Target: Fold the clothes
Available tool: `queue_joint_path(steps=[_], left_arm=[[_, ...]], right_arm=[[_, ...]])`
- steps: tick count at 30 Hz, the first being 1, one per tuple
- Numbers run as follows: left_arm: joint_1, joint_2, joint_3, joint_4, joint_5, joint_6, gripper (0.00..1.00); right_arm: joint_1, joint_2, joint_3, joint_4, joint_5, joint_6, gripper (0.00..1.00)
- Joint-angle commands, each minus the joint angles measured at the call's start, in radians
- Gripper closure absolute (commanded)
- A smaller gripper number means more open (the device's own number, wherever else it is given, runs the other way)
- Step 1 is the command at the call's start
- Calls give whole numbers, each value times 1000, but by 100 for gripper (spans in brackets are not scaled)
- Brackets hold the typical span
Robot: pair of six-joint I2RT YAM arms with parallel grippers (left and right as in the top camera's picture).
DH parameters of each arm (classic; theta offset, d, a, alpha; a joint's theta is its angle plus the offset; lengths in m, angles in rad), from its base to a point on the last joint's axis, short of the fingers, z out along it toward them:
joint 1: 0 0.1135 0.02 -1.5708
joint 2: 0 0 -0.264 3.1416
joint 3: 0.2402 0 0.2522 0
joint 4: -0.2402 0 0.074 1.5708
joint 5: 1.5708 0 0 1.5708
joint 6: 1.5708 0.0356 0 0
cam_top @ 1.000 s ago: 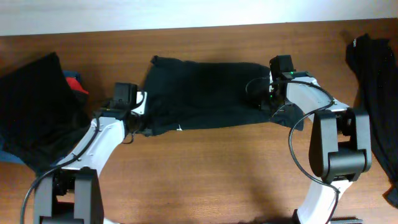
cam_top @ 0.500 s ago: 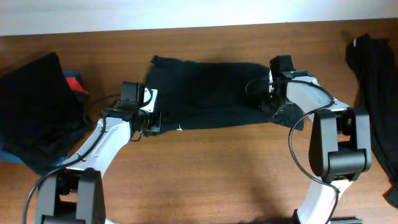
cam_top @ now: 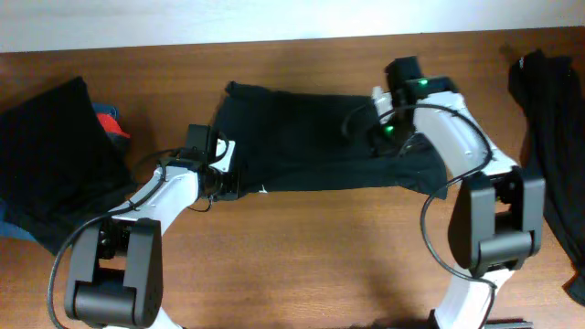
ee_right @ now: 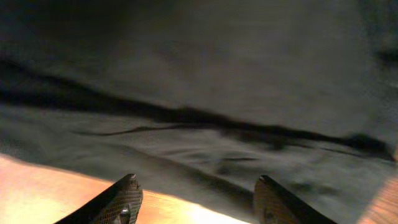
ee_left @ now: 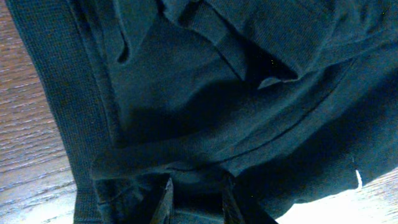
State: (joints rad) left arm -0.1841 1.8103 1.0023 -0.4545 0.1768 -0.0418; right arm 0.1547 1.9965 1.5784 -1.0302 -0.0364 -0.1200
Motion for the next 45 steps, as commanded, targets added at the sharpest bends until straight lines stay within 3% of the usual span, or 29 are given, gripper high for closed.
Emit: queue_joint_path(steps=[1, 3, 5, 7, 16, 27, 33, 36, 45], left_arm=[[2, 37, -5, -2, 10, 19, 74], [2, 37, -5, -2, 11, 19, 74], [2, 37, -5, -3, 11, 19, 74], [2, 37, -5, -3, 11, 19, 74], [2, 37, -5, -2, 11, 19, 73], [2, 37, -5, -2, 11, 19, 73], [2, 37, -5, -9, 11, 19, 74], [2, 37, -5, -9, 10, 19, 73], [2, 37, -5, -9, 10, 19, 73]], right_arm=[[74, -11, -31, -2, -23, -60, 37], [98, -4, -41, -2, -23, -60, 50], [114, 12, -51, -2, -24, -60, 82], [116, 19, -64, -2, -40, -60, 90], [115, 24, -180, 132, -77, -60, 92], [115, 97, -182, 250, -84, -47, 92], [93, 101, -182, 378, -16, 103, 91], [78, 101, -182, 393, -10, 103, 83], [-42, 101, -182, 314, 26, 111, 79]])
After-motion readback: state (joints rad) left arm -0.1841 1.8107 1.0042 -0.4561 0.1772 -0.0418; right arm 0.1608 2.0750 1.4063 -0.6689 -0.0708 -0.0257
